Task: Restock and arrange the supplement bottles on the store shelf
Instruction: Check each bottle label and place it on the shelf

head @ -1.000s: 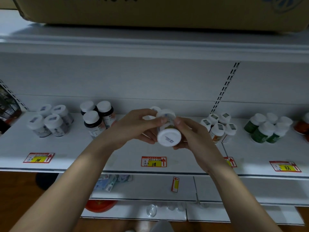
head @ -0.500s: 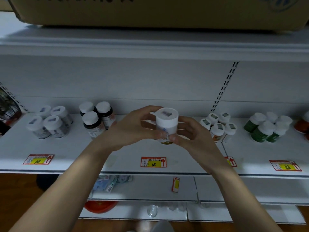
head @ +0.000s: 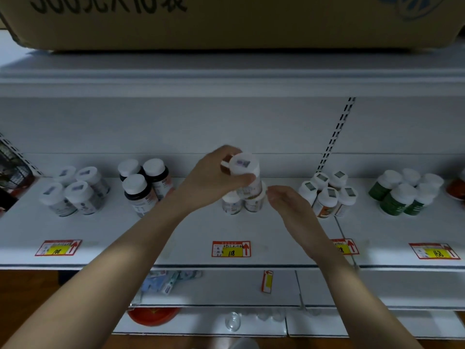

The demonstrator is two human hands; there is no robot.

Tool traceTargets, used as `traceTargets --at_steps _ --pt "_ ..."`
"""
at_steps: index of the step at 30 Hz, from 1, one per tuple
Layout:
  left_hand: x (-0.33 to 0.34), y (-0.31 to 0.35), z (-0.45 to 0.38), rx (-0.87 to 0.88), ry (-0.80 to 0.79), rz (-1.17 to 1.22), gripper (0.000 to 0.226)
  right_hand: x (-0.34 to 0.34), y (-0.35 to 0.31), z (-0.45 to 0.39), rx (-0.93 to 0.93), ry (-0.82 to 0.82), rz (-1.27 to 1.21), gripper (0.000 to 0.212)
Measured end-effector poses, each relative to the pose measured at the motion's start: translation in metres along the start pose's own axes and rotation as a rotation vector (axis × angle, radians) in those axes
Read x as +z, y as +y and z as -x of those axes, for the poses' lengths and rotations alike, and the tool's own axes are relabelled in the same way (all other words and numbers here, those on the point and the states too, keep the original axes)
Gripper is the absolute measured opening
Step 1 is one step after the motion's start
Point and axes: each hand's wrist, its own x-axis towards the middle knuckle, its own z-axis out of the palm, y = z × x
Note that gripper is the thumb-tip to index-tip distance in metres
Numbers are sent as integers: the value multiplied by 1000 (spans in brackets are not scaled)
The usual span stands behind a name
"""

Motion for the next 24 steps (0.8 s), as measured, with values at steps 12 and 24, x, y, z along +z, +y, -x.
traceTargets --at_steps 12,24 --pt "30 -14 -94 26 114 -167 49 8 106 -25 -108 63 767 49" --pt "50 -49 -130 -34 -257 -439 56 5 107 -27 -108 93 709 46"
